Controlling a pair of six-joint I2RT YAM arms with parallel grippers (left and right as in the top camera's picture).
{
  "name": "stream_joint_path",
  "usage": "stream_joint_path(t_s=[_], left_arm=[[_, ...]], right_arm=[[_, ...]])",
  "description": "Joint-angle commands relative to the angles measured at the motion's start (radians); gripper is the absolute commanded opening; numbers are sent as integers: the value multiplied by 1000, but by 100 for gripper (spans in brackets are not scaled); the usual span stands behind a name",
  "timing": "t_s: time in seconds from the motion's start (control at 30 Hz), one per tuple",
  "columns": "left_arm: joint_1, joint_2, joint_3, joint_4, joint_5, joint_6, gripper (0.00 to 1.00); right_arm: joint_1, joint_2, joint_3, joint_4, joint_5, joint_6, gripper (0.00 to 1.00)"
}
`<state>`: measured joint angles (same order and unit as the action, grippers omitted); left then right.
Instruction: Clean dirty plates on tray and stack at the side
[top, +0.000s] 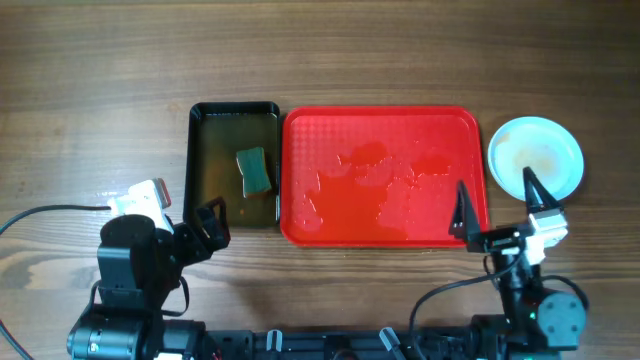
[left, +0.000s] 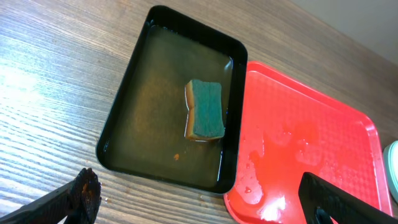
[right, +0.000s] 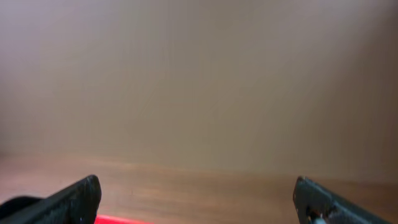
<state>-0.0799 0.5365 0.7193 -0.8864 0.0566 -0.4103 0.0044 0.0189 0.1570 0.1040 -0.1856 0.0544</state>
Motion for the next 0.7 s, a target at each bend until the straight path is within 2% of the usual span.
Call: stream_joint_path(t_s=[0.0, 0.03, 0.1, 0.13, 0.67], left_arm=[[3, -5, -9, 2, -10, -13, 100], [3, -5, -9, 2, -10, -13, 100], [3, -5, -9, 2, -10, -13, 100], [3, -5, -9, 2, -10, -13, 100], [3, -5, -9, 2, -10, -13, 100]], right_arm=[[6, -16, -118, 96, 6, -2, 100], [6, -16, -152, 103, 4, -2, 99], [6, -16, -152, -68, -6, -56, 100], [6, -15, -152, -91, -6, -51, 99], [6, -9, -152, -90, -6, -51, 100]])
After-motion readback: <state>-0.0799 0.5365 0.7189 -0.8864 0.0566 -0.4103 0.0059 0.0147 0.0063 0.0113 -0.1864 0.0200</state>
